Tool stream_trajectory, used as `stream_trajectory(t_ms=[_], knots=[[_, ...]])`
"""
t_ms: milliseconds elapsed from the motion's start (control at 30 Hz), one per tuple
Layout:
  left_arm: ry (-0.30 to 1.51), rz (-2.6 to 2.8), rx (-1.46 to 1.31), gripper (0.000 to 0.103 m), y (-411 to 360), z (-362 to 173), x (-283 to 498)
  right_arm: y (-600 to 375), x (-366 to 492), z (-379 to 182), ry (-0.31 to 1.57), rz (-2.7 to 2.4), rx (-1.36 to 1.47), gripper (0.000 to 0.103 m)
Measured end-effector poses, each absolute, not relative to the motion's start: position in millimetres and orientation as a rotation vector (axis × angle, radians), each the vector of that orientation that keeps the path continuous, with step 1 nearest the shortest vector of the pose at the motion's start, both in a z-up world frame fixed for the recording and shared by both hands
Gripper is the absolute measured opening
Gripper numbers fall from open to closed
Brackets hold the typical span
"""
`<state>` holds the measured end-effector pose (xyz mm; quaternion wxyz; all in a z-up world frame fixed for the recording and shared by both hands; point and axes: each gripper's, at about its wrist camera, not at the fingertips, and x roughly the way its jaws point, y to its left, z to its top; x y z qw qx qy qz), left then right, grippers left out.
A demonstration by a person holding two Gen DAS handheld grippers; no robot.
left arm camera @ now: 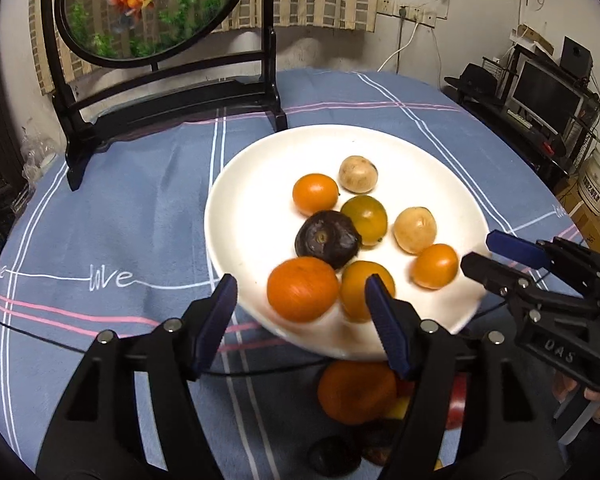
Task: Organize fruits
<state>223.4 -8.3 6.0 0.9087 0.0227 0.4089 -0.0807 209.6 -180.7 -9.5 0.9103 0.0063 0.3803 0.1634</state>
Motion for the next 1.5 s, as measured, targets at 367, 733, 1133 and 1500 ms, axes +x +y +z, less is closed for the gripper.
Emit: stream_trajectory(t_ms=[367, 733, 1133, 1500], knots=[[0.845, -0.198, 0.052, 0.068, -10.9, 16.3, 158.6, -196.2, 148.3, 1.5, 0.783, 0.340, 0.005, 0.043], [0.861, -0.260, 0.043, 0.069, -28.8, 9.6, 93.0, -209.1, 80.3, -8.7, 0.805, 0.343, 0.008, 0.043], [0.950, -0.282, 0.039, 0.068, -46.9, -20.5, 82.9, -214.5, 52.9, -11.4, 0.796, 0.355, 0.020, 0.043], [1.009, -0.294, 0.051, 0.034, -63.6, -40.4, 104.0, -220.2, 55.1, -18.3, 0.804, 0.357, 0.023, 0.043]])
